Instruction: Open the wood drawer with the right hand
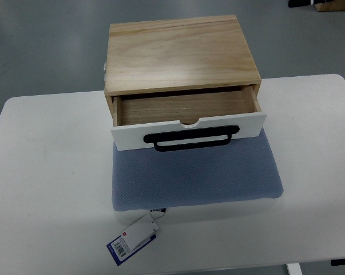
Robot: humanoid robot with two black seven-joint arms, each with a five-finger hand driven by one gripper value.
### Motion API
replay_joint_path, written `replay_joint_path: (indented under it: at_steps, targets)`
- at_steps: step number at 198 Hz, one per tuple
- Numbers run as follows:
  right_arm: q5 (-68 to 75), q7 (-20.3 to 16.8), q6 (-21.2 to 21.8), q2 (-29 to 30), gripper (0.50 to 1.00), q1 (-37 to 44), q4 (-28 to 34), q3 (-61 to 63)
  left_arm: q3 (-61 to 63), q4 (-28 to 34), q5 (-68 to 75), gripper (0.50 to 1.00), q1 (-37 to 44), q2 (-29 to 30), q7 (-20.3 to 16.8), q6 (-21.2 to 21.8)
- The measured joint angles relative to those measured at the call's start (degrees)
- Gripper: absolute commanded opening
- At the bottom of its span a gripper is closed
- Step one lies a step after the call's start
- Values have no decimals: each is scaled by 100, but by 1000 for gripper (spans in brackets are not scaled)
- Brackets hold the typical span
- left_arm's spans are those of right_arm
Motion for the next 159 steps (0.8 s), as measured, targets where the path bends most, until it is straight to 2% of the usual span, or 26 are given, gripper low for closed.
replay_joint_path:
  at_steps: [34,77,104,159]
  targets:
    - [-93,-12,-761,270,926,-1818,-440,1922,-1,0,0,1000,-2,0,-1,0]
    - [-736,-57,-1324,1257,926,-3586,-1182,3989,-1,0,0,1000,-1,0,-7,-3]
    - [-1484,-75,-1447,2017,926,-4343,-1686,4986,0,0,0,1000,2,0,-5,-4]
    - [-2226,-74,-1466,3246,928,-5043,-2709,6312,-1,0,0,1000,-2,0,-5,-5]
